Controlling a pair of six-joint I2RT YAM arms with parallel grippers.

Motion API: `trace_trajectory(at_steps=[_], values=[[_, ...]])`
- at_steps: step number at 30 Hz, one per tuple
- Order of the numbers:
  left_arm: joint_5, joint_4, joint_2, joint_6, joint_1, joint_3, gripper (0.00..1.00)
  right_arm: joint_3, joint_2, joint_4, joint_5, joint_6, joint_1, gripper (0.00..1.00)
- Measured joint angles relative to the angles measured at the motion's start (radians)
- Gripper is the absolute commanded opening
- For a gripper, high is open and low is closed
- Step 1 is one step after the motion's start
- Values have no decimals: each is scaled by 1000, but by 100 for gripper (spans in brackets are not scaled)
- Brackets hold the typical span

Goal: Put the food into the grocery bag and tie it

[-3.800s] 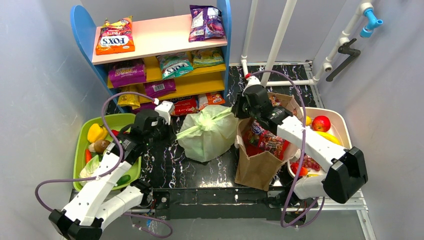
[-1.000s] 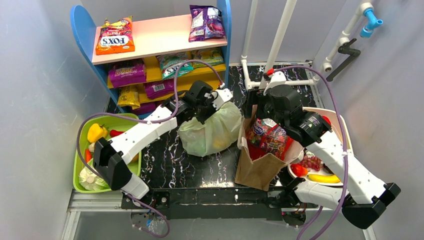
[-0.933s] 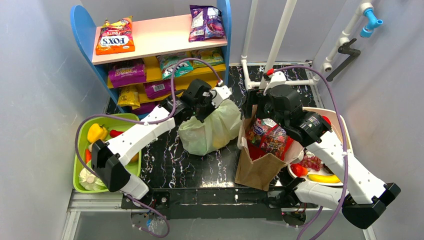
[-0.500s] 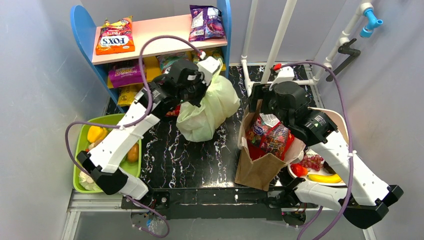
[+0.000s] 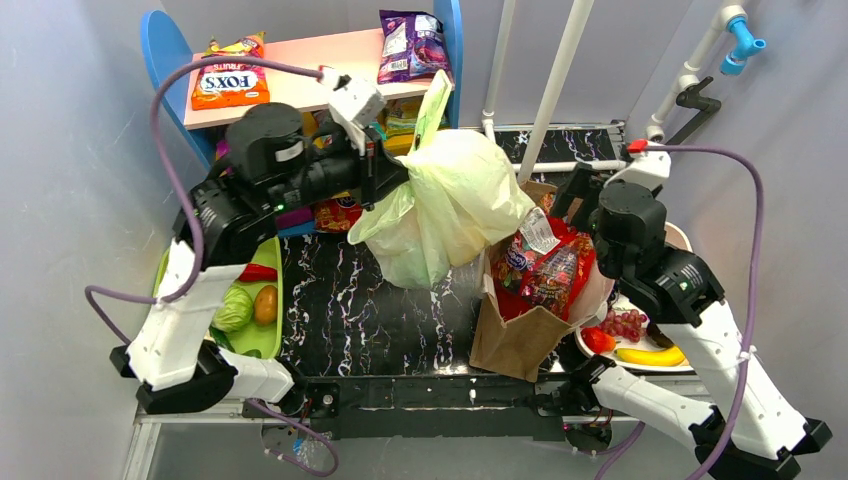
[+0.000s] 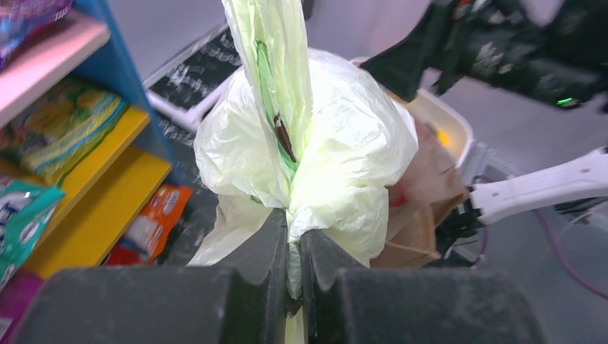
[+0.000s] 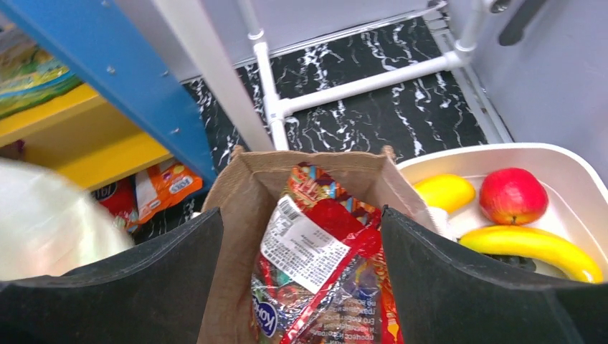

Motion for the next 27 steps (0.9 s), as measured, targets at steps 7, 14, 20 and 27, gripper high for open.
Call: trace_trajectory(at_steps=[7, 14, 20, 27], values=[[155, 170, -24, -142, 0, 10, 0, -28, -32, -19, 95, 68, -16, 86], [225, 433, 24, -333, 0, -95, 0, -28, -59, -54, 156, 119, -18, 86], [259, 629, 95, -479, 0, -134, 0, -23, -162, -49, 214, 129, -20, 86], [277, 888, 208, -658, -11, -183, 0, 8, -252, 20, 264, 100, -20, 87]])
